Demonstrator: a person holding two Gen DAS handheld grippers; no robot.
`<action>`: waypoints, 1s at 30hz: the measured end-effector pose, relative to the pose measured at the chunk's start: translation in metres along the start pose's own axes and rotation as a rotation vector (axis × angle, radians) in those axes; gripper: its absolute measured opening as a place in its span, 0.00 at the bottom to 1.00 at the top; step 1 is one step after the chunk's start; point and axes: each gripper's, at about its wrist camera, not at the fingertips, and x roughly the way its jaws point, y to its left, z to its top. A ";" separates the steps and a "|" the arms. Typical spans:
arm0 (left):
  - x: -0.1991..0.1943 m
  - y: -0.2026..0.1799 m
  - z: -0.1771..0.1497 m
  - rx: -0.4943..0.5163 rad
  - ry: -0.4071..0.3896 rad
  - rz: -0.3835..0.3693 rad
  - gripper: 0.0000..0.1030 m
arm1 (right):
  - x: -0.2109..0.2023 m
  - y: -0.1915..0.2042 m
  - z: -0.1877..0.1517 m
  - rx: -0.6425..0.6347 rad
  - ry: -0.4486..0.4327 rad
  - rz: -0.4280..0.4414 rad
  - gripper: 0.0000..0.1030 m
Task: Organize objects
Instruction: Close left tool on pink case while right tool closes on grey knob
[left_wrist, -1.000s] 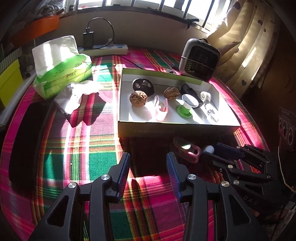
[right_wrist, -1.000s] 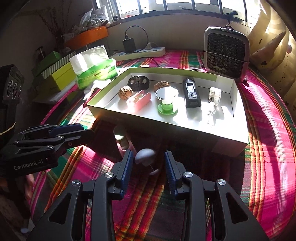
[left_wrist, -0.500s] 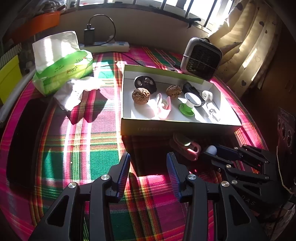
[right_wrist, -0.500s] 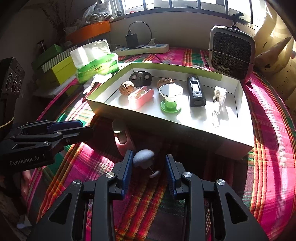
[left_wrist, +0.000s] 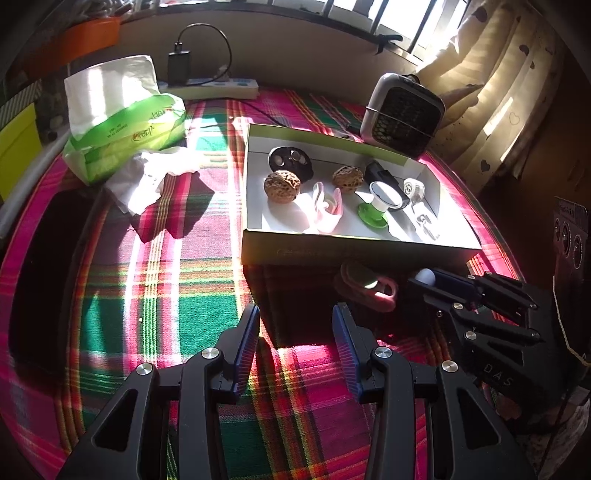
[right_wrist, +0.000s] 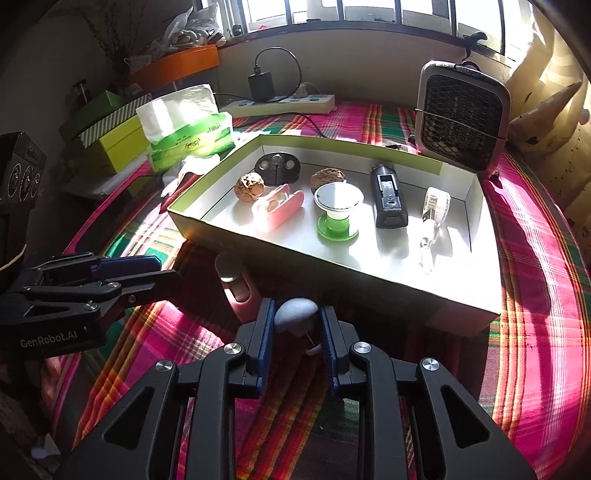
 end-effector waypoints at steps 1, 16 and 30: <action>0.000 0.000 0.000 0.002 0.001 0.001 0.38 | 0.001 0.000 0.001 0.001 0.005 0.010 0.24; -0.001 0.009 -0.003 -0.038 0.010 0.010 0.38 | 0.009 0.005 0.010 -0.022 0.016 0.028 0.24; -0.004 0.003 0.000 -0.039 0.007 -0.052 0.38 | 0.009 0.017 -0.002 -0.026 0.045 0.115 0.24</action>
